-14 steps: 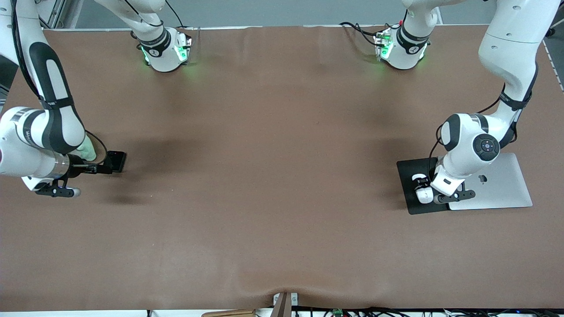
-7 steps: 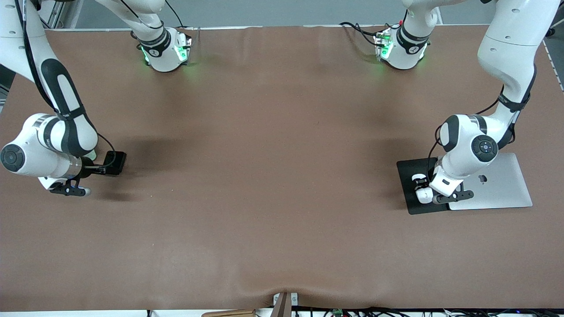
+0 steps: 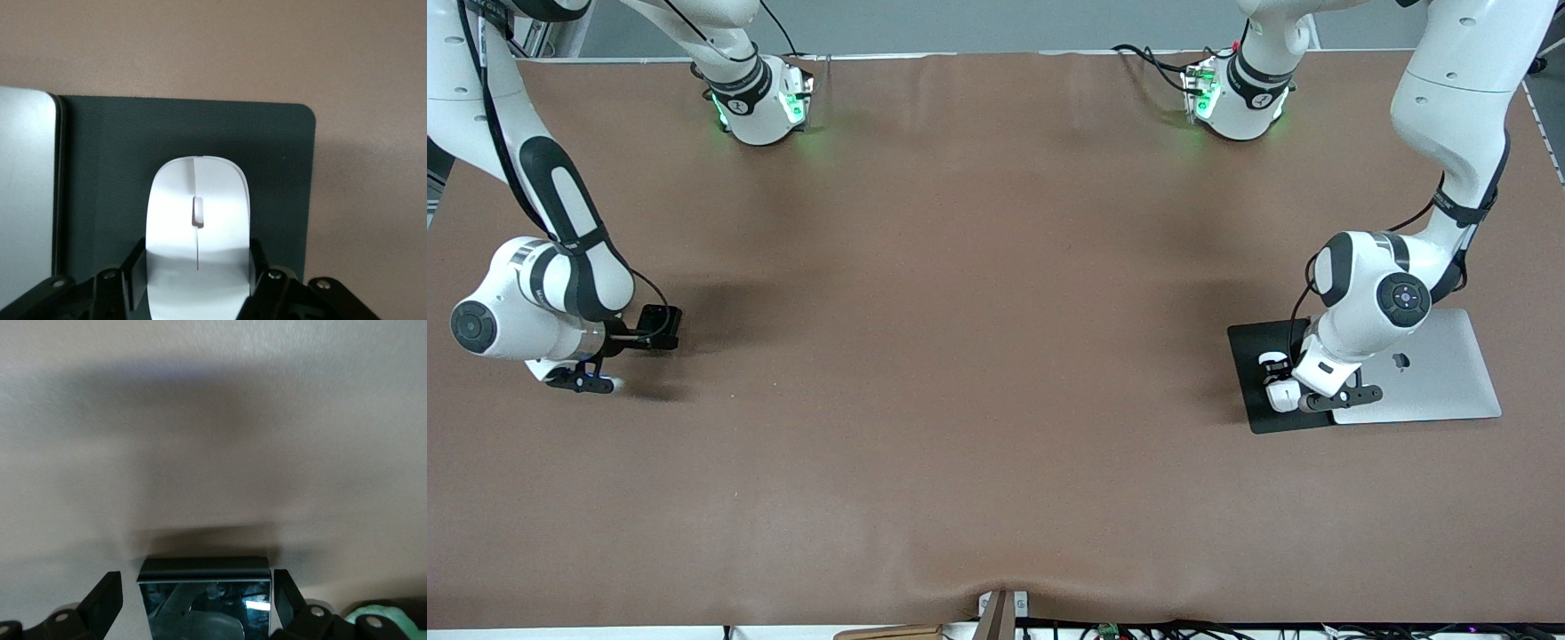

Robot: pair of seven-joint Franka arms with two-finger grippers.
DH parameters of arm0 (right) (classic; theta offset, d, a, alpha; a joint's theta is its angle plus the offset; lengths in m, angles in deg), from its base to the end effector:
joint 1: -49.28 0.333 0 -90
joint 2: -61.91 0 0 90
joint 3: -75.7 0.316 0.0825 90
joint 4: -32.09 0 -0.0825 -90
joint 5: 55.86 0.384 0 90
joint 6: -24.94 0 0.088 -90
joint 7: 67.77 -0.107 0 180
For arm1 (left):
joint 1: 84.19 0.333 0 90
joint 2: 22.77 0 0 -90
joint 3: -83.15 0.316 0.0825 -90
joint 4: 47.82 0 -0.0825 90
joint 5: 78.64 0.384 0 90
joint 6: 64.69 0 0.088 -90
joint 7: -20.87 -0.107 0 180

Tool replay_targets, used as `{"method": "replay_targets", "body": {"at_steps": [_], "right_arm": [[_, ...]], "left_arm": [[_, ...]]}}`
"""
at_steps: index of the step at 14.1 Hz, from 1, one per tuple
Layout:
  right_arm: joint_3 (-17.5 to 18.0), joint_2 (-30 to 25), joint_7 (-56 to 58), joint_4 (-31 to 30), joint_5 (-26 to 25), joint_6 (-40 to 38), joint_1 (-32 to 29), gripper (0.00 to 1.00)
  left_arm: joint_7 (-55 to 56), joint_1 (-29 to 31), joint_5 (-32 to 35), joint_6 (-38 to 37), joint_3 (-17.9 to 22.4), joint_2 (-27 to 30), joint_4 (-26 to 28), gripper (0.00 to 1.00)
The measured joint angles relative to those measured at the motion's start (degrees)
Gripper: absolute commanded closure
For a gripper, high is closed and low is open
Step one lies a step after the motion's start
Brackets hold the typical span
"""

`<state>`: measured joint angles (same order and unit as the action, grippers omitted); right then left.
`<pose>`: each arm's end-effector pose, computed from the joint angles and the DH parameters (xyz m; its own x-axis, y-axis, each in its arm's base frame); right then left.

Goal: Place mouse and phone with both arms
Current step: 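Close the left gripper on the mouse while the right gripper grasps the phone, then carry the mouse and the phone toward the table middle with both grippers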

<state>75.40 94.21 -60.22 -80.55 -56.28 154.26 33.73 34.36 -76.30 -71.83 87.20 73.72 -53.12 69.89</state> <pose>0.5604 -0.1593 0.1623 0.9547 -0.1297 -0.2679 -0.1424 -0.9894 -0.0284 0.5996 -0.0183 0.1851 0.9887 0.1317 0.0712 0.1293 -0.9909 0.0367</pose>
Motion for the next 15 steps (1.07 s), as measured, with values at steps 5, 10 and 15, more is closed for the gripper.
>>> {"method": "replay_targets", "body": {"at_steps": [5, 10, 15], "right_arm": [[-0.09, -0.03, -0.01, -0.29, -0.08, -0.42, -0.86, 0.55], [0.68, -0.30, -0.01, -0.02, -0.09, -1.42, -0.63, 0.54], [1.19, -1.07, -0.01, 3.34, -0.09, -5.62, 1.47, 0.51]], "left_arm": [[0.00, -1.03, 0.23, -1.43, -1.17, 2.69, -1.26, 0.45], [7.26, -11.07, 0.24, -6.04, -1.74, 6.01, -2.39, 0.45], [17.70, -24.85, 0.26, -7.08, -1.71, 3.98, -5.99, 0.45]]}}
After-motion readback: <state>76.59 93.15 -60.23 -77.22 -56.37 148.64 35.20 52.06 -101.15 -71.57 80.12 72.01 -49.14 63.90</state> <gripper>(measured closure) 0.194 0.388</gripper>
